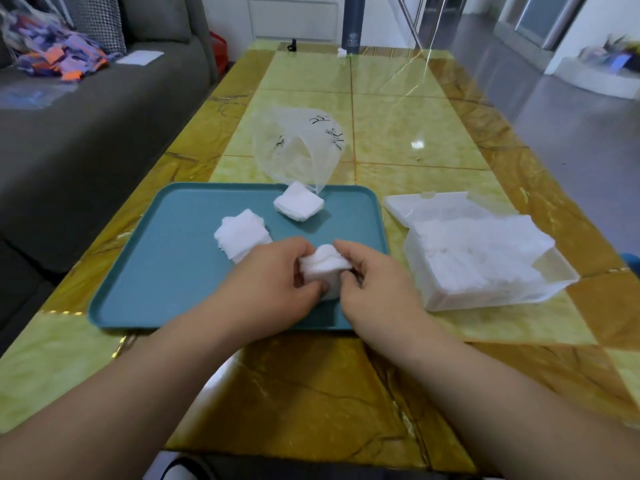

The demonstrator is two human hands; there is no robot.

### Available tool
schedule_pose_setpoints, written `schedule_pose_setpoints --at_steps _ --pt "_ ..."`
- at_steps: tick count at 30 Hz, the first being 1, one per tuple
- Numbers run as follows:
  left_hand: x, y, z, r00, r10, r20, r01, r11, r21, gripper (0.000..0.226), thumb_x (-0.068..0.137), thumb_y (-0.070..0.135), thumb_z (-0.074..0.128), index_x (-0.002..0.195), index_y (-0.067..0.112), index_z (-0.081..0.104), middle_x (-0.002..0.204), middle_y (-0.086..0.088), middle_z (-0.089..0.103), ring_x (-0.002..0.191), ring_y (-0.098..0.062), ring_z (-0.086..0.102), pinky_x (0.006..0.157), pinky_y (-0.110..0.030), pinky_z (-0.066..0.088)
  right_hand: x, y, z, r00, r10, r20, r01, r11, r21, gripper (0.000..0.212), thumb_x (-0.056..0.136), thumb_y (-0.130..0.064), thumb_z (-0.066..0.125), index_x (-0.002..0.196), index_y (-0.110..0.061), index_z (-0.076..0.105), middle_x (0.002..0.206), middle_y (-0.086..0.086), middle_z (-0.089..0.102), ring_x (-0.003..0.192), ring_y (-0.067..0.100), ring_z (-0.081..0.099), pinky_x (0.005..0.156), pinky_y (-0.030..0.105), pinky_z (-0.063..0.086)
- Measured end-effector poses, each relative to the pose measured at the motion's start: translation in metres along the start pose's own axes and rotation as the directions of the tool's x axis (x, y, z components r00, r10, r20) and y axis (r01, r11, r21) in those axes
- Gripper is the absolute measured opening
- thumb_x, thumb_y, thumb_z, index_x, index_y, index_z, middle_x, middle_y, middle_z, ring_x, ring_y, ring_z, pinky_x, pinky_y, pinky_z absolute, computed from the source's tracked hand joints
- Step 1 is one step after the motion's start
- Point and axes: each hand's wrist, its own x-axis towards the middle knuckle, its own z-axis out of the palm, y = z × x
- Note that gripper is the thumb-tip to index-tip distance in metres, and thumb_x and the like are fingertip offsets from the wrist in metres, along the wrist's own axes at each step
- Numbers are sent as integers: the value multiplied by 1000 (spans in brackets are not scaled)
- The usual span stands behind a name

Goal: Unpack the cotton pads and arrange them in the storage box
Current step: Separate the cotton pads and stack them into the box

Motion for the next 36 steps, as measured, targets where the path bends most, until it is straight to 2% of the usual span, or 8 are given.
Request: schedule_pose_setpoints --at_steps 8,10,15,21,27,30,33,36 --pt "-7 6 -17 997 -12 -82 -10 967 -254 18 84 35 80 99 30 72 87 3 65 72 -5 61 62 -13 44 -8 -13 -34 998 -60 -37 66 983 169 35 91 -13 72 125 -22 69 103 -15 71 95 -3 66 80 4 50" --pt "-13 20 -19 1000 5 0 -4 892 -451 14 89 28 79 102 27 73 86 -5 74 74 -18 68 63 -28 56 -14 -16 -47 999 -44 -18 47 969 241 38 88 -14 78 124 -22 70 101 -13 73 94 -4 67 82 9 53" --pt "-14 64 -2 997 78 17 -51 789 -612 12 95 14 71 106 17 73 77 -1 75 63 -15 65 51 -13 42 -30 -9 -88 1000 -3 -19 8 958 286 17 85 -30 83 101 -24 78 87 -3 77 82 14 73 80 41 63" --pt "3 120 27 980 181 80 -87 758 -646 17 98 19 68 111 30 70 85 -1 77 66 -18 67 54 -16 43 -45 17 -139 988 87 -126 -33 924 381 10 92 -24 75 100 -18 73 88 5 77 69 15 73 57 35 52" --pt "32 178 61 981 185 61 -132 859 -494 29 98 21 67 126 31 63 99 10 75 76 -9 75 64 -25 51 -49 52 -187 892 204 -403 -36 921 387 16 97 -27 66 96 -11 65 84 13 70 59 20 68 54 39 49" --pt "50 192 77 966 255 51 -224 917 -330 23 99 19 63 118 33 66 105 16 71 73 -3 71 67 -16 54 -46 70 -202 821 229 -523 -80 953 292 24 92 -33 63 98 -9 62 94 22 67 78 38 68 67 51 55" --pt "58 202 86 911 378 165 -360 924 -128 22 97 21 66 118 29 69 100 27 67 72 16 59 66 -1 41 -44 81 -209 826 239 -511 -136 963 231 21 89 -27 62 97 -7 63 94 20 65 72 27 60 61 39 50" --pt "65 210 90 866 418 276 -454 887 81 22 93 33 66 115 35 72 87 29 63 84 8 59 78 -12 48 -40 88 -209 857 244 -454 -187 968 166 17 86 -26 66 87 -9 64 77 9 62 67 18 54 57 33 43"
